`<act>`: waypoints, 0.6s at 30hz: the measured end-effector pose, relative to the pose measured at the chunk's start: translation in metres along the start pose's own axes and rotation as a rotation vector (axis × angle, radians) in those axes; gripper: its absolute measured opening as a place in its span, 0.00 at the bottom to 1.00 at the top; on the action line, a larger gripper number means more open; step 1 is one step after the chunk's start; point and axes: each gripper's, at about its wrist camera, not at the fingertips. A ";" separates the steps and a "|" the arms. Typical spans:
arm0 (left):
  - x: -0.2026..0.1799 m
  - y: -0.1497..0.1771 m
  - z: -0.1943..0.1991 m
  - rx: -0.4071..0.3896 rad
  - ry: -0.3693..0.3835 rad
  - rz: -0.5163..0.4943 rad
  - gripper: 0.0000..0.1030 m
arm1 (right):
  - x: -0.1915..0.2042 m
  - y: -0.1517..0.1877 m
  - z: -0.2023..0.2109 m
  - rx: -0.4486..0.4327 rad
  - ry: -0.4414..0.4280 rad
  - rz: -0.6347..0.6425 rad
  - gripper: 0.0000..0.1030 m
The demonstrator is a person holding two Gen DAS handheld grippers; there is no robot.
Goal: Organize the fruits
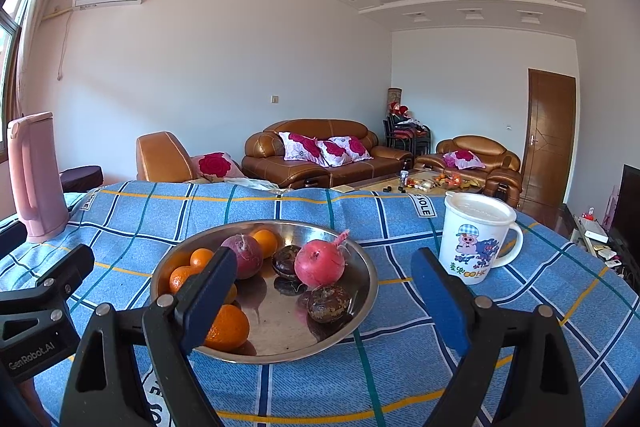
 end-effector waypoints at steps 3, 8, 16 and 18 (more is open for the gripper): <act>0.000 0.000 0.000 -0.001 0.000 0.000 1.00 | 0.000 0.000 0.000 -0.001 0.000 0.000 0.87; -0.001 0.000 0.000 0.001 -0.001 0.000 1.00 | 0.000 0.000 0.000 0.001 -0.001 0.000 0.87; -0.001 0.000 -0.001 0.003 0.000 0.001 1.00 | 0.000 0.000 0.000 0.001 -0.002 0.001 0.87; 0.000 0.000 -0.001 0.009 0.003 0.003 1.00 | 0.000 0.000 0.000 0.000 -0.001 0.001 0.87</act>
Point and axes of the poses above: each gripper's, at about its wrist camera, not at the fingertips, and z roughly against the way its jaws point, x to its left, y to its underside, and after that the axes turned 4 degrees about -z, right-handed
